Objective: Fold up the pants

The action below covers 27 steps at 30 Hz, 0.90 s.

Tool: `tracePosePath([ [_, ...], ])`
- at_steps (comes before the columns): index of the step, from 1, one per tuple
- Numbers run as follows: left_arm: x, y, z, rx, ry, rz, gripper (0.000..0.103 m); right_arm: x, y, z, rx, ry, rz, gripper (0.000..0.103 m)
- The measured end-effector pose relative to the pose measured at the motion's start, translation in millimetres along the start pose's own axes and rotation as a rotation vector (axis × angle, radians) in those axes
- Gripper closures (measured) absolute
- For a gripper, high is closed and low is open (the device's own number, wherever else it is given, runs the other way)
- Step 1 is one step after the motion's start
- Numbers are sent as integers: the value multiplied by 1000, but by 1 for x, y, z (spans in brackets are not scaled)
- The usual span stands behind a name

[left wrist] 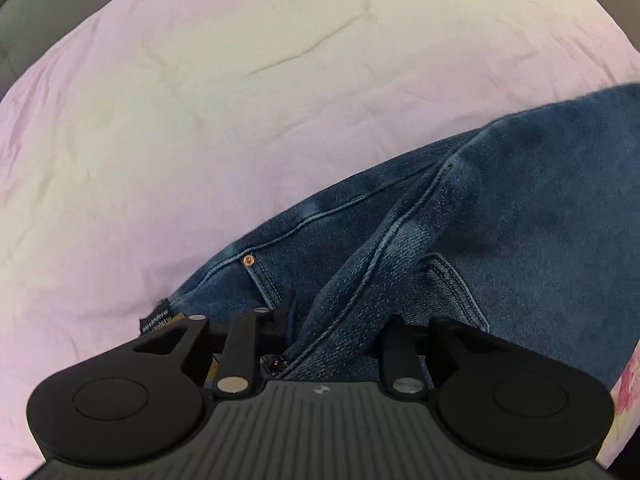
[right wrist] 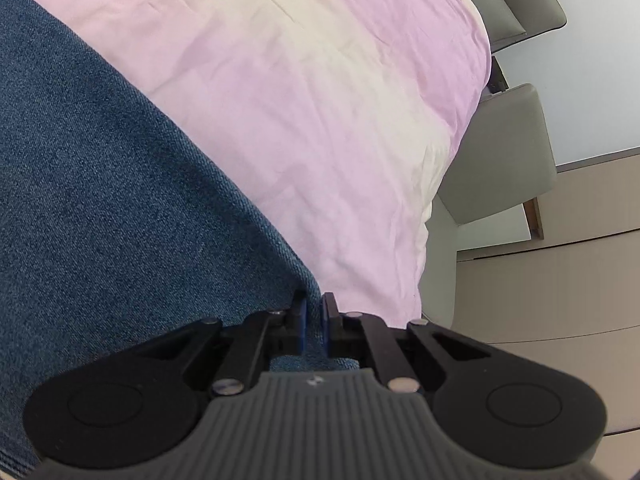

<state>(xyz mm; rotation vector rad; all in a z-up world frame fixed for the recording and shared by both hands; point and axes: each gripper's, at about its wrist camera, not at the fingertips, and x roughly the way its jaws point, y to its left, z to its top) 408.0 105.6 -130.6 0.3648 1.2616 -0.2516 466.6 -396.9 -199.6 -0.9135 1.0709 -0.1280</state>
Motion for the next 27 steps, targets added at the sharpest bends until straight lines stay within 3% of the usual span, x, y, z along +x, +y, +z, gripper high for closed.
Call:
tracePosePath([
  [3, 10, -4, 14, 42, 46, 23, 75, -1, -4, 0, -22, 10, 2, 103],
  [5, 24, -7, 21, 93, 80, 69, 52, -2, -3, 2, -10, 16, 4, 103],
  [8, 20, 2, 21, 84, 2, 139, 28, -3, 3, 0, -30, 25, 0, 103],
  [9, 14, 7, 21, 74, -12, 142, 25, -5, 5, -1, -40, 25, -2, 103],
  [16, -33, 51, -5, -56, -58, 187, 27, -11, 6, -3, -25, 41, -7, 103],
  [21, -35, 63, -41, -207, -54, 199, 41, -24, -5, -7, -33, 72, 4, 103],
  [23, -21, 70, -51, -266, -30, 268, 59, -22, -17, -4, 11, 112, 9, 103],
  [27, -13, 78, -65, -394, -72, 304, 59, -17, -13, 5, 45, 135, -20, 99],
])
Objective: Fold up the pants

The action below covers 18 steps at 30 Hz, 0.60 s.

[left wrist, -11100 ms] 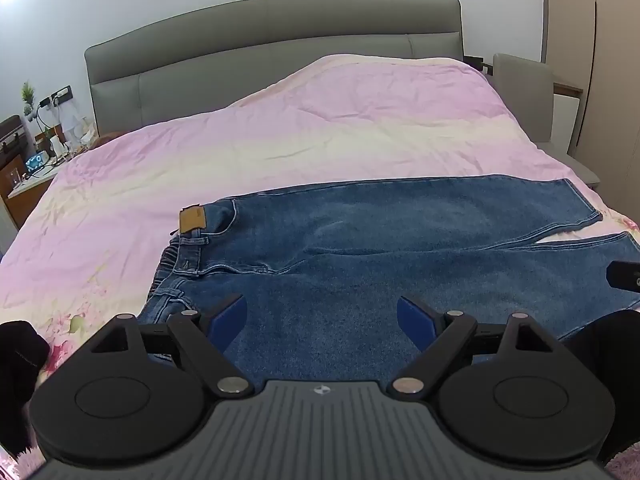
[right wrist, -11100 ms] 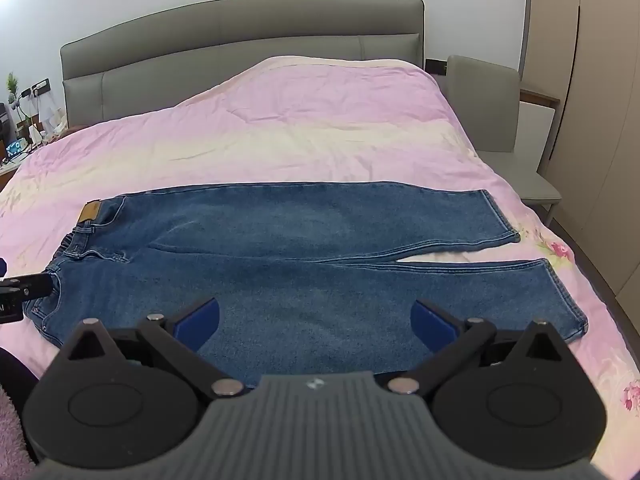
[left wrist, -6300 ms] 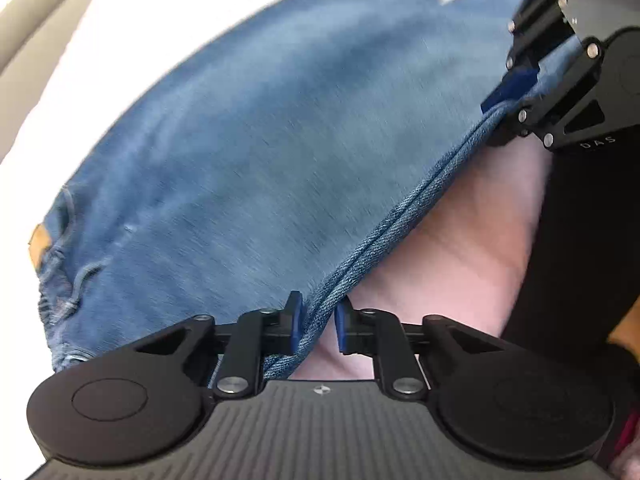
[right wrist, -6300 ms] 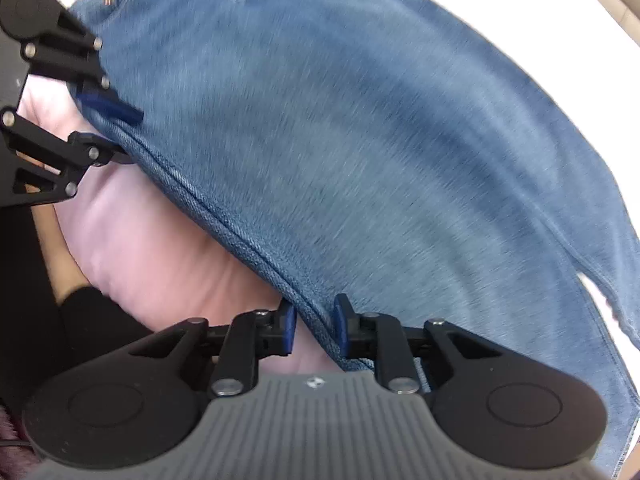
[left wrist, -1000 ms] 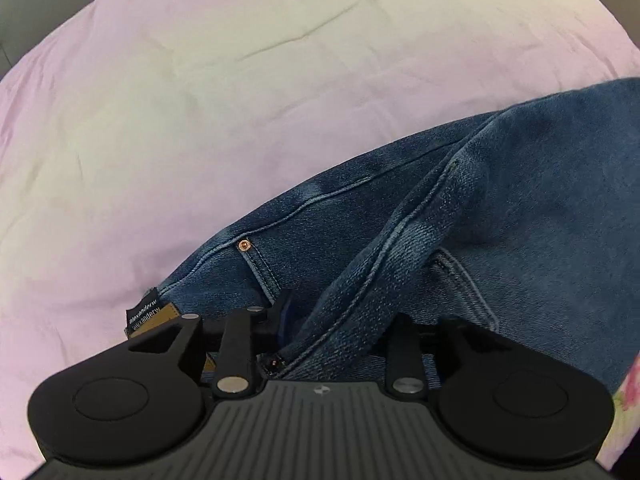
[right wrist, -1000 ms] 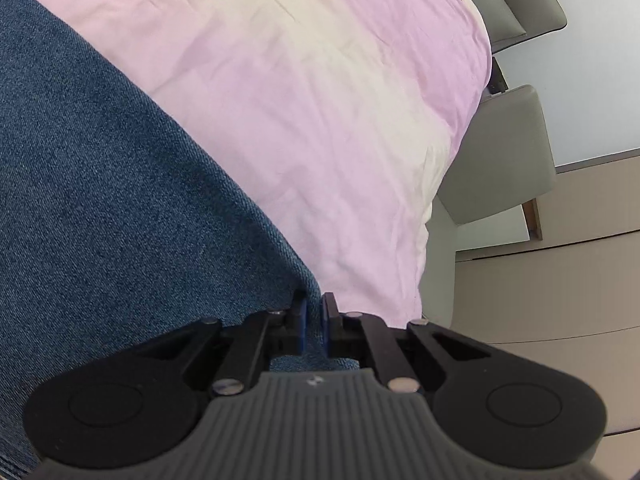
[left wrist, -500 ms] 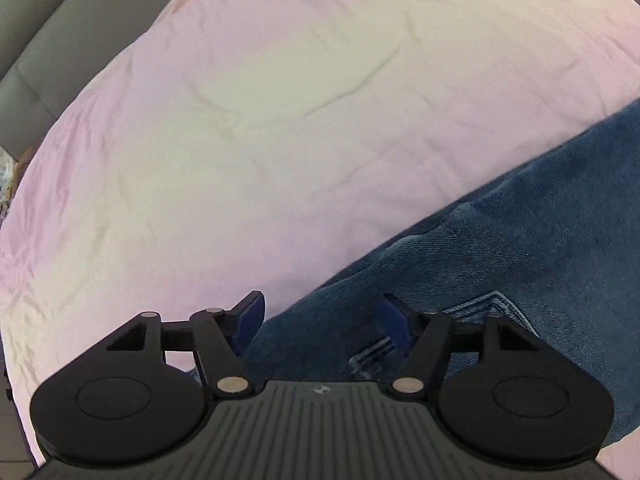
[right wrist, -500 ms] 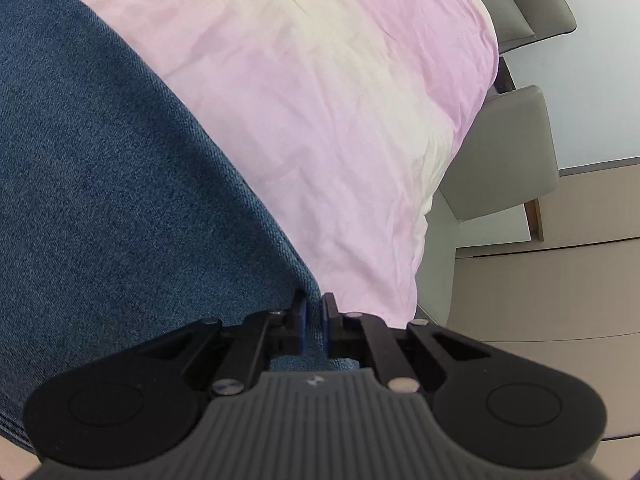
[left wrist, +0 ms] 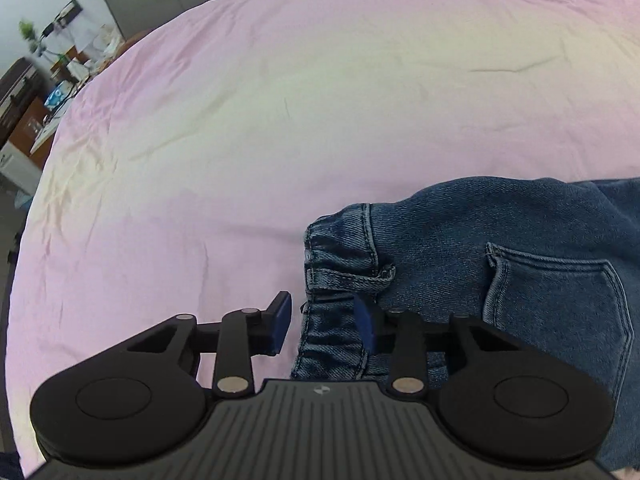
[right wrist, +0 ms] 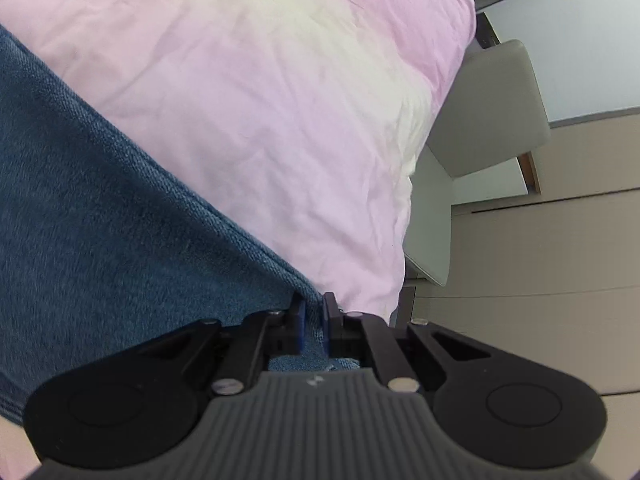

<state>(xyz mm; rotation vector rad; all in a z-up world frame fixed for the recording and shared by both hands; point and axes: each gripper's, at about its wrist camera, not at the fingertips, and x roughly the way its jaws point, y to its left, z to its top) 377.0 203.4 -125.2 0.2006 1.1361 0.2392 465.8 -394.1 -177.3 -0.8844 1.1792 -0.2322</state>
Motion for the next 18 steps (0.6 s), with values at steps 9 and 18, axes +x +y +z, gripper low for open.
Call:
tracePosePath([
  [9, -62, -45, -17, 102, -191, 42, 57, -15, -47, -37, 169, -8, 70, 60],
  [18, -116, -132, -105, 139, -182, -306, 57, 18, -81, -155, 744, 79, 379, 65],
])
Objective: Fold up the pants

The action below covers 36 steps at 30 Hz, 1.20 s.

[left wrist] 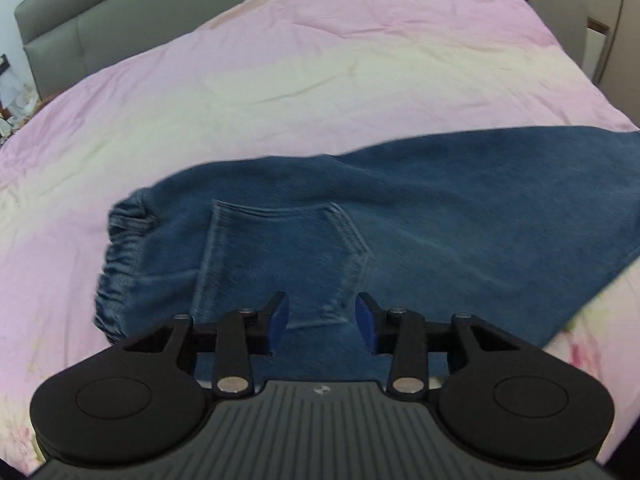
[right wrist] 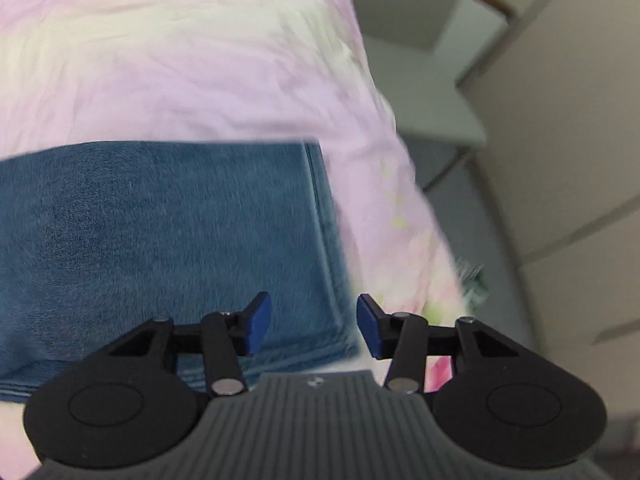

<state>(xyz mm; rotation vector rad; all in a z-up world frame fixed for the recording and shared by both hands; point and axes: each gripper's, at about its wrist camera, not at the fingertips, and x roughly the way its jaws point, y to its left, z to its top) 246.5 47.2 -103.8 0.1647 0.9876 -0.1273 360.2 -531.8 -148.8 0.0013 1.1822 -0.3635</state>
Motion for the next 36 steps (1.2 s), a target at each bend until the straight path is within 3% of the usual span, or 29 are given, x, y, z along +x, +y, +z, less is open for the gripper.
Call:
tracePosePath([
  [4, -11, -39, -36, 45, 11, -81, 51, 20, -12, -38, 144, -2, 97, 67],
  [7, -7, -69, -58, 87, 29, -99, 47, 32, -19, -49, 233, -1, 160, 67],
  [11, 16, -101, -75, 131, 29, -42, 46, 44, -21, -56, 315, -10, 220, 66],
  [15, 37, -115, -72, 63, -10, 9, 46, 57, -28, -56, 435, -18, 254, 62],
  [17, 40, -113, -67, -7, -17, 15, 64, 64, -32, -57, 512, -16, 268, 60],
  [19, 37, -106, -63, -78, -28, 12, 73, 65, -31, -56, 558, -19, 260, 64],
  [20, 33, -103, -62, -100, -36, 2, 77, 62, -29, -54, 551, -23, 232, 80],
  [25, 14, -97, -58, -89, -39, -17, 86, 30, -22, -44, 486, -82, 174, 97],
  [31, 10, -95, -61, -133, 7, -38, 87, -25, -19, -38, 365, -186, 149, 103],
  [36, 30, -92, -71, -155, 89, -56, 87, -3, -16, -48, 366, -116, 94, 103],
])
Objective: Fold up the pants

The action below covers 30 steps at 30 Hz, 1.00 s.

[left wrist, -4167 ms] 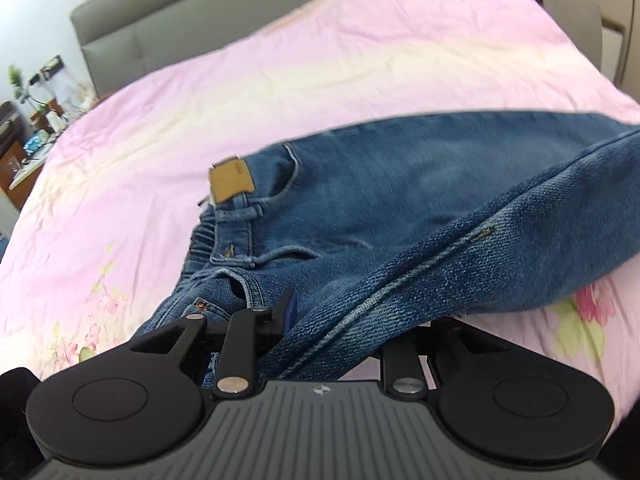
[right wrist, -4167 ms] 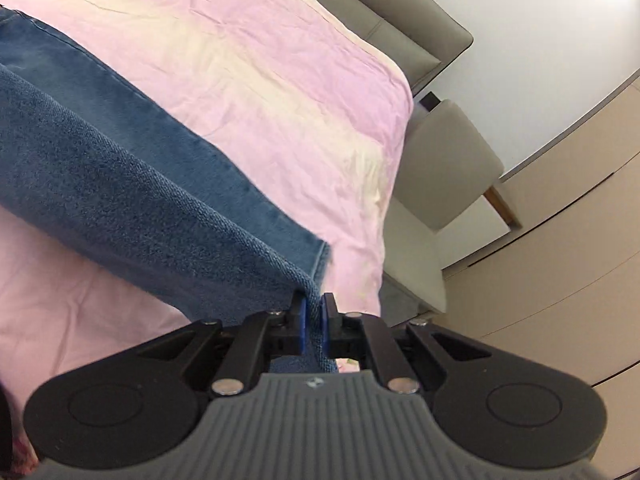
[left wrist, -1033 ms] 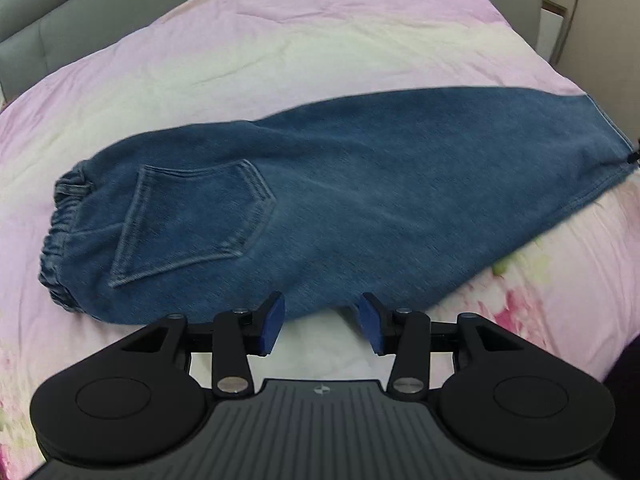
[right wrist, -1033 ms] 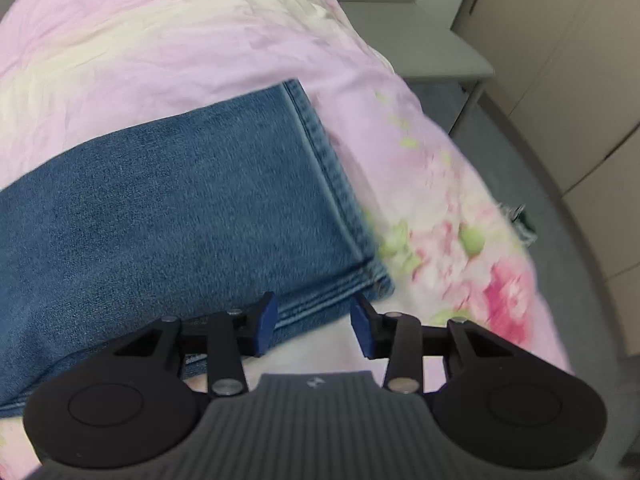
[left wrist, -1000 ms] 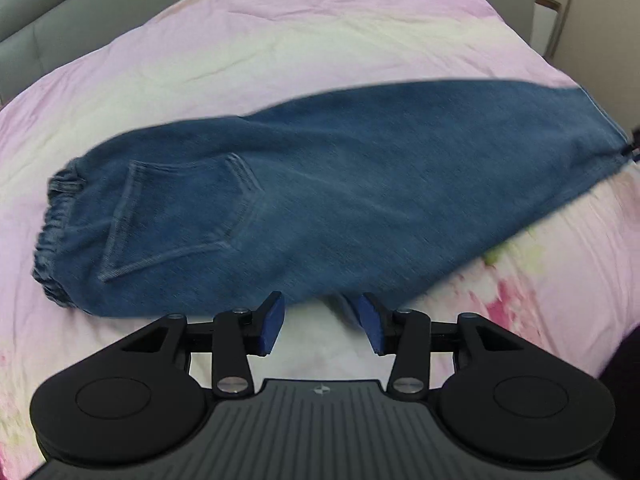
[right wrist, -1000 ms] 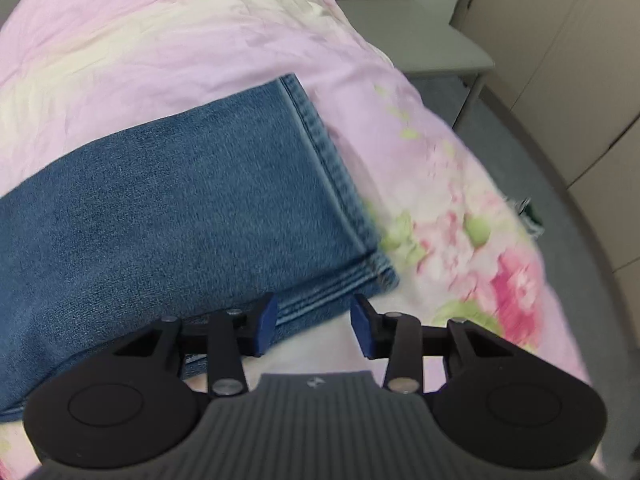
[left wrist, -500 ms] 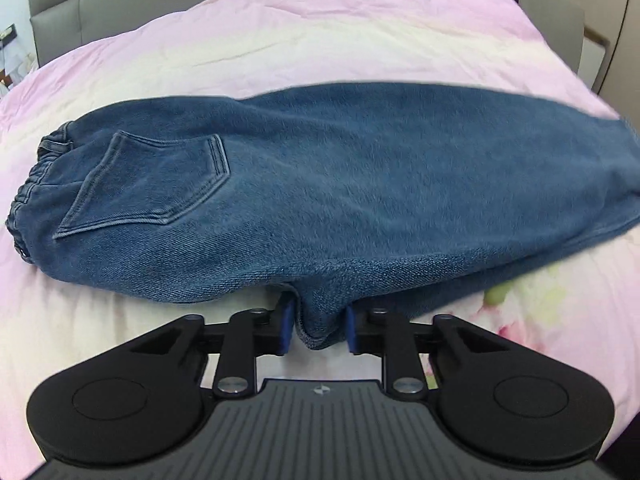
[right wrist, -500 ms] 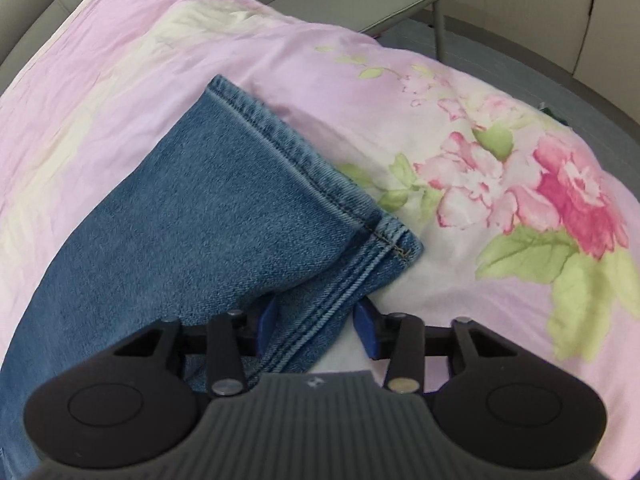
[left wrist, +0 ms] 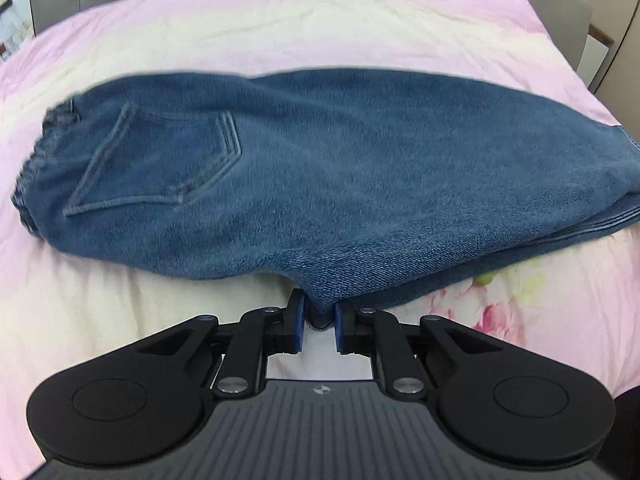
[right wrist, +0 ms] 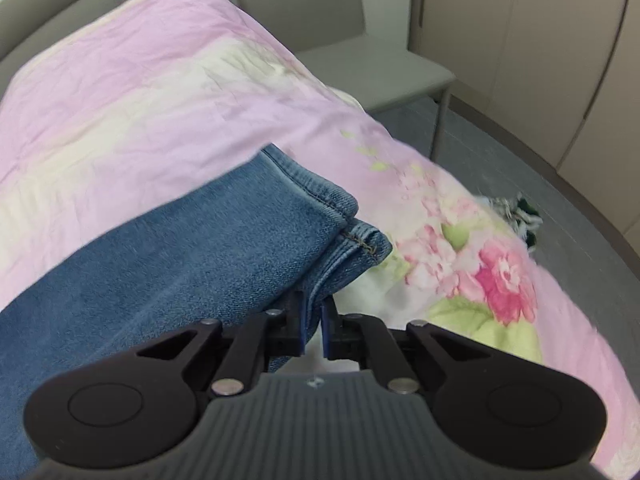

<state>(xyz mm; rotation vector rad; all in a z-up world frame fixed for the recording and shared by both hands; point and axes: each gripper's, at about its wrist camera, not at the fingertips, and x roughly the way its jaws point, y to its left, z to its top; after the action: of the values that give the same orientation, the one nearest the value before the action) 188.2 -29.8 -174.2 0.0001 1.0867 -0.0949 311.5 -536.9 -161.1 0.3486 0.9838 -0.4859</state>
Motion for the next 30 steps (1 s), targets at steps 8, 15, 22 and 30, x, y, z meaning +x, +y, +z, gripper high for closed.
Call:
tracePosePath([
  [8, 22, 6, 2, -28, 102, -5, 87, 31, -14, -13, 28, 68, -18, 93],
  [15, 26, 19, -6, -54, 174, 39, 103, 16, -61, -8, 89, 67, 16, 87],
  [22, -3, 0, 6, 78, 87, 23, 94, 8, -71, -11, 210, 27, 226, 78],
  [30, -16, -12, 11, 128, 33, 52, 81, 51, -64, 0, 412, 16, 262, 69],
])
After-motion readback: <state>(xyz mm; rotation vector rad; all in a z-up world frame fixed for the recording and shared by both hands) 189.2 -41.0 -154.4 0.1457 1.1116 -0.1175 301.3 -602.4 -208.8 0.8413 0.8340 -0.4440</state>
